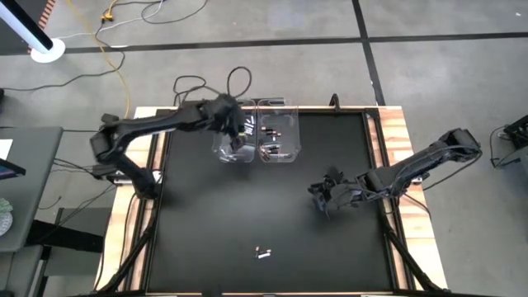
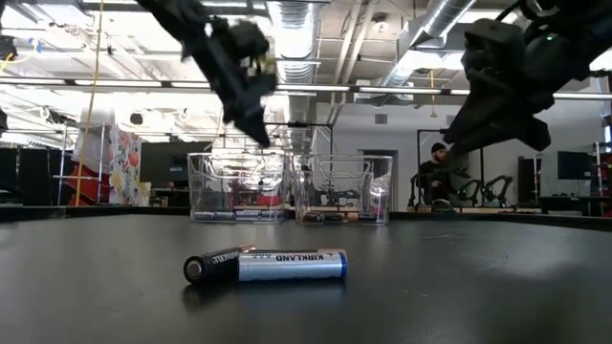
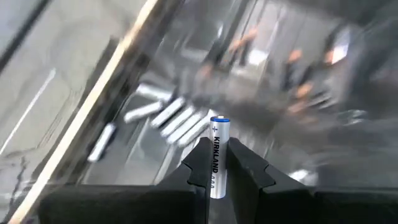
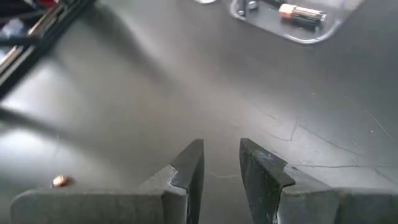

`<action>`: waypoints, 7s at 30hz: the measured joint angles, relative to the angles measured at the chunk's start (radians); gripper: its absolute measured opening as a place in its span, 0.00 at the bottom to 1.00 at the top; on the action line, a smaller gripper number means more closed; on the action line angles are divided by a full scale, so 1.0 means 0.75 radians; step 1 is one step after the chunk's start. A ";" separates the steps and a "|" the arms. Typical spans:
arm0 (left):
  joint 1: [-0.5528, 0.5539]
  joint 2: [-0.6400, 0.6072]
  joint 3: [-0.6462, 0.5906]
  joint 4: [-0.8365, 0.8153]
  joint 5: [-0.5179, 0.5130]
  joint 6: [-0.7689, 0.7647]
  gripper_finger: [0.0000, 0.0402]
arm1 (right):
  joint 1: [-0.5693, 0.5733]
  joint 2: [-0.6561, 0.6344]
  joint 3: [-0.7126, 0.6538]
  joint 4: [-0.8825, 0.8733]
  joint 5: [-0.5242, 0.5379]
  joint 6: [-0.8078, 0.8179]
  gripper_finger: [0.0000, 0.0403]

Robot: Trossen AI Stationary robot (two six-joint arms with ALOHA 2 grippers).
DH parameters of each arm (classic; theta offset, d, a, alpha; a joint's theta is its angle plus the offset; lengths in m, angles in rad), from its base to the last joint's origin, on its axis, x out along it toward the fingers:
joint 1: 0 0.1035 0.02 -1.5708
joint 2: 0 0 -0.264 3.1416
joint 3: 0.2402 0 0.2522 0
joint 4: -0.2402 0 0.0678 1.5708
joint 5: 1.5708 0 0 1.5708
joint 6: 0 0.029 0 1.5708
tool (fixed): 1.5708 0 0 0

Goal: Sort batteries
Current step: Put the white battery into the left transparent bin, then put the black battery into the right transparent bin

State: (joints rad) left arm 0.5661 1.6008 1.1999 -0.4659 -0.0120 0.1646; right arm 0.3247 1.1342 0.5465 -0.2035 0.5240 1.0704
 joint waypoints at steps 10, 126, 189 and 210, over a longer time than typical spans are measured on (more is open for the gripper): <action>0.126 0.372 0.269 -0.275 0.121 0.470 0.07 | -0.147 0.000 0.000 0.002 0.001 0.168 0.30; -0.883 -1.315 -1.085 0.120 0.075 -0.654 0.33 | 0.128 1.190 1.553 -0.803 -0.260 -0.638 0.47; -0.884 -1.315 -1.085 -0.031 0.074 -0.633 0.33 | 0.103 1.658 1.852 -0.581 -0.631 -1.424 0.43; -0.885 -1.315 -1.084 -0.022 0.074 -0.645 0.33 | 0.067 1.736 1.845 -0.383 -0.684 -1.348 0.27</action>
State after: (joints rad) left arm -0.0975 0.6149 0.3866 -0.4823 0.0433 -0.3191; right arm 0.3751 2.4363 1.9300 -0.4910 0.0112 0.0598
